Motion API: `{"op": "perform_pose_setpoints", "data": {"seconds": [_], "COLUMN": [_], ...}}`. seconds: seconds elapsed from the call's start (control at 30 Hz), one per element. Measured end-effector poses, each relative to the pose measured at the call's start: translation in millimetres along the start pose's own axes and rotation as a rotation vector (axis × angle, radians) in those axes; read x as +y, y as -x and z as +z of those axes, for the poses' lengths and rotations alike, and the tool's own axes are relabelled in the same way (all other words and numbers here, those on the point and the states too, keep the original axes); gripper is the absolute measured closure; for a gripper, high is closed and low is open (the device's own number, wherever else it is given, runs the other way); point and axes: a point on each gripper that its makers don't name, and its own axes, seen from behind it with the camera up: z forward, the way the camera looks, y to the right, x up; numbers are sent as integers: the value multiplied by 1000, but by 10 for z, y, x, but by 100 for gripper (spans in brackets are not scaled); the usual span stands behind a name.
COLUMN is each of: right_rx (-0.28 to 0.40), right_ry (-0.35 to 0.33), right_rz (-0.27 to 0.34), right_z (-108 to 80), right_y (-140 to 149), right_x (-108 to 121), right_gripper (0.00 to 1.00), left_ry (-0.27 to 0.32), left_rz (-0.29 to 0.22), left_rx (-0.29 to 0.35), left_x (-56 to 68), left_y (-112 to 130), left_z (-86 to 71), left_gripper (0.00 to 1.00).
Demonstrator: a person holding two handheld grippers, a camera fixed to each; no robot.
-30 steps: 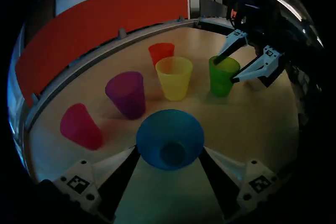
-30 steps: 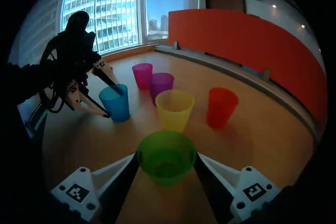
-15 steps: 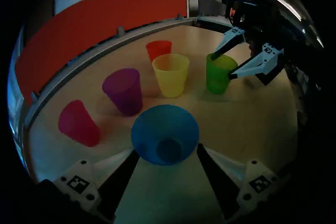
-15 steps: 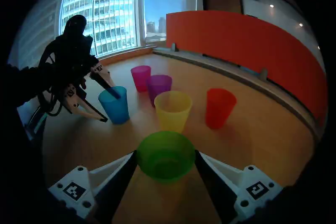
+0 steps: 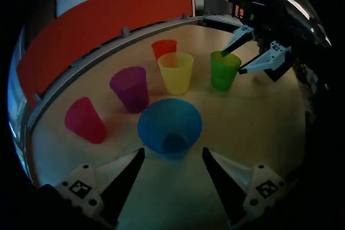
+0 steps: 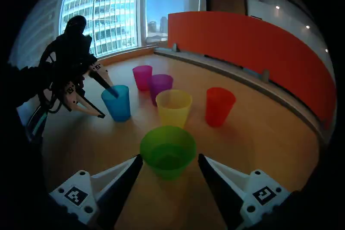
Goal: Pour water
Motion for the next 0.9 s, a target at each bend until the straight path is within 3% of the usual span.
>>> {"op": "perform_pose_setpoints", "data": {"seconds": [0.57, 0.9], "right_rx": [8, 53], "right_ry": [48, 100], "right_rz": [10, 85], "right_z": [-313, -417], "right_y": [112, 77], "right_x": [13, 82], "right_gripper": [0, 0], "left_ry": [-49, -116], "left_rz": [-45, -88], "left_rx": [27, 74], "left_x": [-105, -232], "left_y": [107, 162], "left_z": [-257, -425], "left_gripper": [1, 1]}}
